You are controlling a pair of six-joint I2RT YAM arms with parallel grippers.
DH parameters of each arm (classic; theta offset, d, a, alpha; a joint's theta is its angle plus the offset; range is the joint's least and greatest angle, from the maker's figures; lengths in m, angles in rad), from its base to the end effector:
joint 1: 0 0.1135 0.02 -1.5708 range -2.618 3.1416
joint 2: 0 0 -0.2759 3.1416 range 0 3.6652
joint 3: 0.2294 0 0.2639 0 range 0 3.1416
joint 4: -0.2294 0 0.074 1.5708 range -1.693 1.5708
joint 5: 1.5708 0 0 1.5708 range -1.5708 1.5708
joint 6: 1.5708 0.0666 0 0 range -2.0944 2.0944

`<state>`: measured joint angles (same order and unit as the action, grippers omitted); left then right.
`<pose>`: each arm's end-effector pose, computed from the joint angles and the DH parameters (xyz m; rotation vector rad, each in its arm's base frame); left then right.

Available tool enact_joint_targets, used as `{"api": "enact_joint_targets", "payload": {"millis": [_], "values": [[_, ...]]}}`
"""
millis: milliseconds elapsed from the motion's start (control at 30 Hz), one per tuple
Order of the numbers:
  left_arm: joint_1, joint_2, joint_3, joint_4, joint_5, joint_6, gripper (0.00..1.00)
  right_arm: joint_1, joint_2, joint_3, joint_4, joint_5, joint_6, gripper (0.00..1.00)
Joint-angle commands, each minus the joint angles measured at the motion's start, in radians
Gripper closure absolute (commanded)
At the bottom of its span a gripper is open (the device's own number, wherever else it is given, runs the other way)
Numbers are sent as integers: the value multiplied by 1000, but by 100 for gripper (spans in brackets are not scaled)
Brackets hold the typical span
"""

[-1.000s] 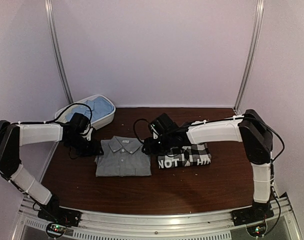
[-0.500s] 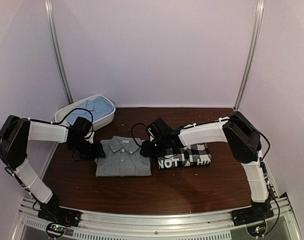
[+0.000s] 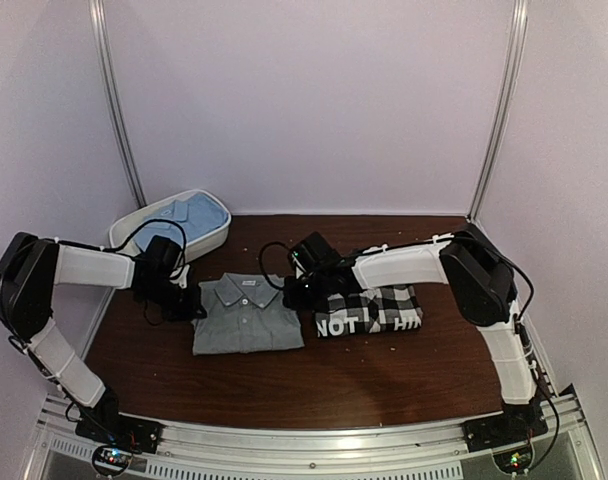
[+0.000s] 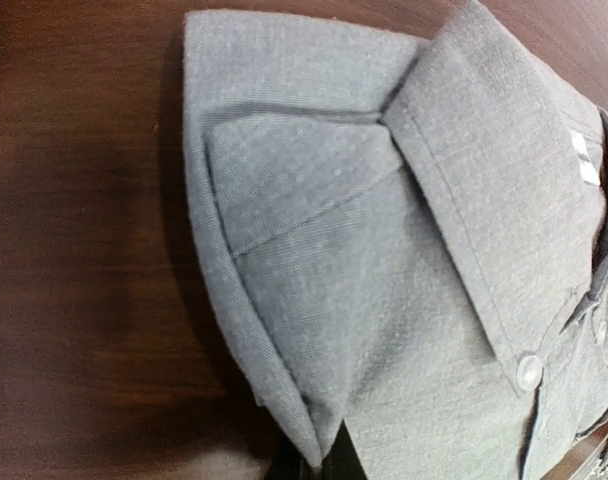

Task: Fold and stack the long sleeve shirts
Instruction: Pick up the square-folded shirt from the center of the board, then place the square-folded shirt on the square-folded shirt.

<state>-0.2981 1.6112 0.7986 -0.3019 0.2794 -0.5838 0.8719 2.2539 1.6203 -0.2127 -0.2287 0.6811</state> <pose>0.2931 -0.1093 0.1199 -0.3059 2.7642 -0.6289 0.3287 0.4146 0.1197 -0.3645 2.6075 0.9141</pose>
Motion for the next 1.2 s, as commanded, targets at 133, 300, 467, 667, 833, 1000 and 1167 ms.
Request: {"api": "enact_joint_targets", "payload": {"millis": [133,300,467,667,833,1000,1167], "values": [[-12,-91,94,-100,29,28,100,3,-4,150,-57,11,-20,100],[-21,-142,147,-152,43,33,100,3,-34,207,-107,21,-37,100],[-51,-166,221,-191,84,29,100,-9,-99,229,-162,58,-68,100],[-134,-150,315,-192,91,-30,100,-45,-211,154,-204,105,-115,100],[-230,-74,407,-147,86,-91,100,-96,-345,29,-208,140,-141,100],[-321,41,516,-89,78,-151,100,-166,-473,-128,-194,155,-157,100],[-388,172,641,-63,63,-187,100,-240,-585,-268,-177,152,-169,100]]}}
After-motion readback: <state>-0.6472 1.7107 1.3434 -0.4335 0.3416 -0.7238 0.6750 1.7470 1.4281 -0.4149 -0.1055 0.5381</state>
